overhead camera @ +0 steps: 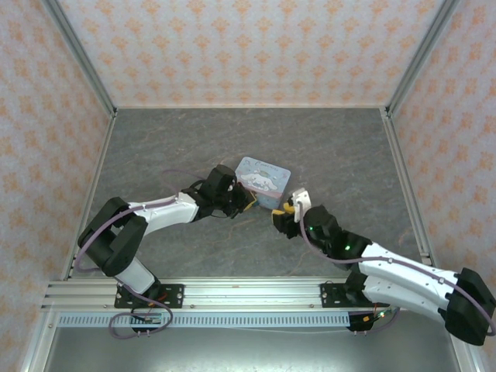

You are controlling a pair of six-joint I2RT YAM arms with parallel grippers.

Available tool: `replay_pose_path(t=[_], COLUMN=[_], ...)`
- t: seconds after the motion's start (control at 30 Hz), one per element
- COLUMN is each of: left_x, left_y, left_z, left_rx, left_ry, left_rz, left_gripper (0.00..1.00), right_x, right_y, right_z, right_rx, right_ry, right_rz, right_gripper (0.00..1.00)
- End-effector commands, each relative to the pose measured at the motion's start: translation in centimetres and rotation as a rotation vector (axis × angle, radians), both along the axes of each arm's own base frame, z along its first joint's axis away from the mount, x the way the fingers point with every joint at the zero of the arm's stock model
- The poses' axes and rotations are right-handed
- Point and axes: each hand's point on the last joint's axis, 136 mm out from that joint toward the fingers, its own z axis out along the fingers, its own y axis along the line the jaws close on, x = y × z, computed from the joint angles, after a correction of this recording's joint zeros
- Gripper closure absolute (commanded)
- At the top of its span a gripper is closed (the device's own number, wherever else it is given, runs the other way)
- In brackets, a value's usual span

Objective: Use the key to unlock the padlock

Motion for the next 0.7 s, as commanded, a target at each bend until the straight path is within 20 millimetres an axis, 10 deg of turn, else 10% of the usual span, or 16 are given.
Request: replay_pose_path(t=[0.0,0.67], left_x=[0.8,0.6], left_y=[-0.3,-1.0], left_z=[2.4,3.7], left_rx=[-0.012,-0.026], left_ry=[-0.055,-0.067], left_rz=[0.004,-0.015], left_gripper=[1.0,1.0], right_x=[-0.1,1.9], right_y=[-0.2,4.5], right_z=[-1.4,-4.2], right_rx=[-0.214,-0.509], right_ry=[-0.133,-0.391], right_rz=[0.049,0.197], right_gripper=[0.57,0.56])
